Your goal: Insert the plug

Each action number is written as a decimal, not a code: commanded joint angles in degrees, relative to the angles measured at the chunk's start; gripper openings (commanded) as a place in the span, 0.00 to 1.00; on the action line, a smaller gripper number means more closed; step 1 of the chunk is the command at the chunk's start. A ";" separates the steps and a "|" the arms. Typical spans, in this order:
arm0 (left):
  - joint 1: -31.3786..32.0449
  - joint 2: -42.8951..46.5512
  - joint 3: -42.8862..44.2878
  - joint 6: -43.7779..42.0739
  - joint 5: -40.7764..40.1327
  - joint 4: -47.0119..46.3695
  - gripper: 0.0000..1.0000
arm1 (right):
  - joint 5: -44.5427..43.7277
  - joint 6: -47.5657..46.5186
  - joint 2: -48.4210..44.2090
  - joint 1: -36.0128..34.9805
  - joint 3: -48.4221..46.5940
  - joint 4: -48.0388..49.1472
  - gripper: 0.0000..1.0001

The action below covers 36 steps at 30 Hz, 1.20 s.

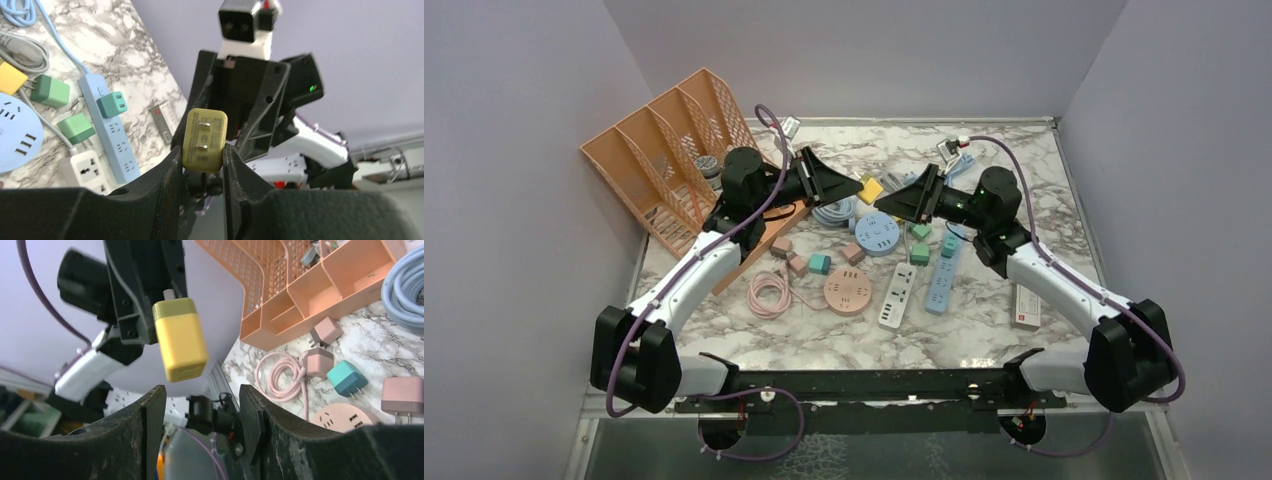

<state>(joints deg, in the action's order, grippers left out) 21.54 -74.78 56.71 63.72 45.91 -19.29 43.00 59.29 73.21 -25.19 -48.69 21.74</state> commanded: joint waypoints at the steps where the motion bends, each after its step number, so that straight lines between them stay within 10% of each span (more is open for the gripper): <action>1: 1.05 1.71 -0.96 9.53 -8.77 -6.22 0.11 | -7.53 10.44 1.27 -0.33 -1.41 12.59 0.56; 14: 2.68 1.98 -2.81 16.37 -13.90 -7.51 0.11 | -9.60 18.92 6.43 -1.88 -3.61 18.35 0.53; 23: 3.07 3.27 -5.29 16.98 -15.59 -7.52 0.15 | -10.10 19.96 6.98 -2.32 -3.90 13.37 0.14; 28: 2.83 5.19 -8.13 12.70 -17.57 -6.40 0.62 | -11.82 11.59 4.75 -2.11 -6.20 -2.92 0.03; 36: 2.03 8.25 -7.85 -4.29 -23.10 11.70 0.72 | -23.29 -8.26 1.82 -1.44 -14.88 -40.61 0.01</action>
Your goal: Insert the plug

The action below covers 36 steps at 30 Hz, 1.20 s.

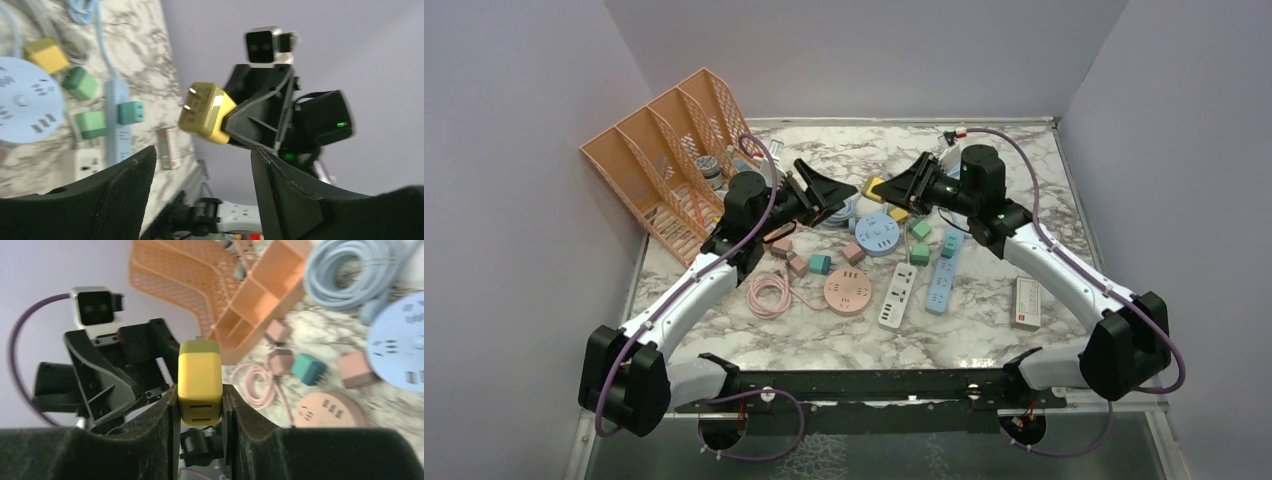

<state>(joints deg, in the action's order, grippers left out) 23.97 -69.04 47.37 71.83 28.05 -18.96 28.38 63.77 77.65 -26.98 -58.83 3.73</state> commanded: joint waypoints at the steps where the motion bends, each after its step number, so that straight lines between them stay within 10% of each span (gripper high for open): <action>1: -0.48 2.83 1.99 -14.54 -6.46 14.42 0.72 | -10.32 -14.58 -2.77 0.35 -5.54 -26.81 0.01; 16: -0.47 5.69 6.79 -37.84 -19.14 32.65 0.72 | -26.98 -25.64 -2.55 0.35 -7.61 -58.77 0.01; 36: 3.11 10.33 6.08 -41.98 -22.59 32.77 0.72 | -42.39 -22.01 10.67 0.36 -8.41 -58.30 0.01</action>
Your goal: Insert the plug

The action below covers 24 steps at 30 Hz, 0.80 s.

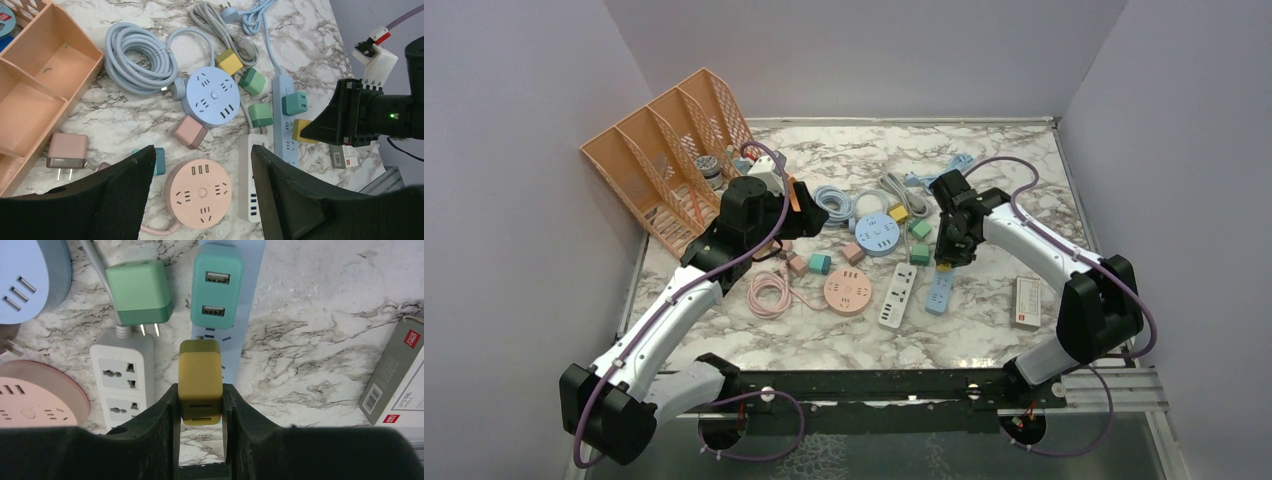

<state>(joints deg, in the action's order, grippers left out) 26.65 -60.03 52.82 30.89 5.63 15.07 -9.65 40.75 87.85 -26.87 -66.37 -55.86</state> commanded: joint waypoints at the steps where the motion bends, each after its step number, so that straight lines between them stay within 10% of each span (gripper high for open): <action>1: 0.42 1.28 0.49 -0.95 -0.03 -1.35 0.72 | -4.74 0.81 0.51 0.24 -0.67 1.54 0.01; 24: 0.42 0.16 0.71 0.28 0.94 -1.10 0.72 | -2.17 -3.74 6.94 2.15 -1.42 0.41 0.01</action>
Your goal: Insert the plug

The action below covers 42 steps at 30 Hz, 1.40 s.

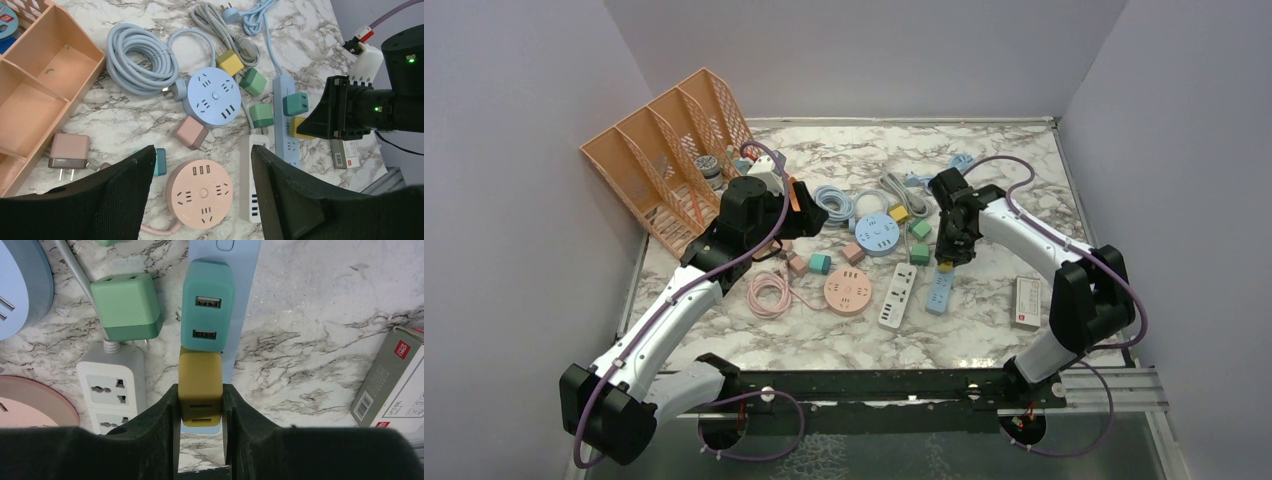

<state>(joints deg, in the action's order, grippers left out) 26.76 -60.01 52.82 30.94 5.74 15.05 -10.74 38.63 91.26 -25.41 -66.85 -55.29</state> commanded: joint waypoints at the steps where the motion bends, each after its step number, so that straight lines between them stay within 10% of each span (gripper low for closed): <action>1: 0.31 0.08 0.78 0.22 0.85 -1.03 0.72 | -1.50 -1.65 3.97 0.75 -1.07 -0.17 0.01; 42: 0.31 -2.20 1.11 -0.53 -1.07 -0.99 0.72 | 4.54 7.87 11.30 2.13 10.33 11.72 0.01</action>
<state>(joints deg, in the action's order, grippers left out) 26.76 -61.93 52.82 31.07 5.82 15.05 -9.28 44.51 94.11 -23.38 -63.40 -49.12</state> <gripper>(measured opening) 0.720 0.297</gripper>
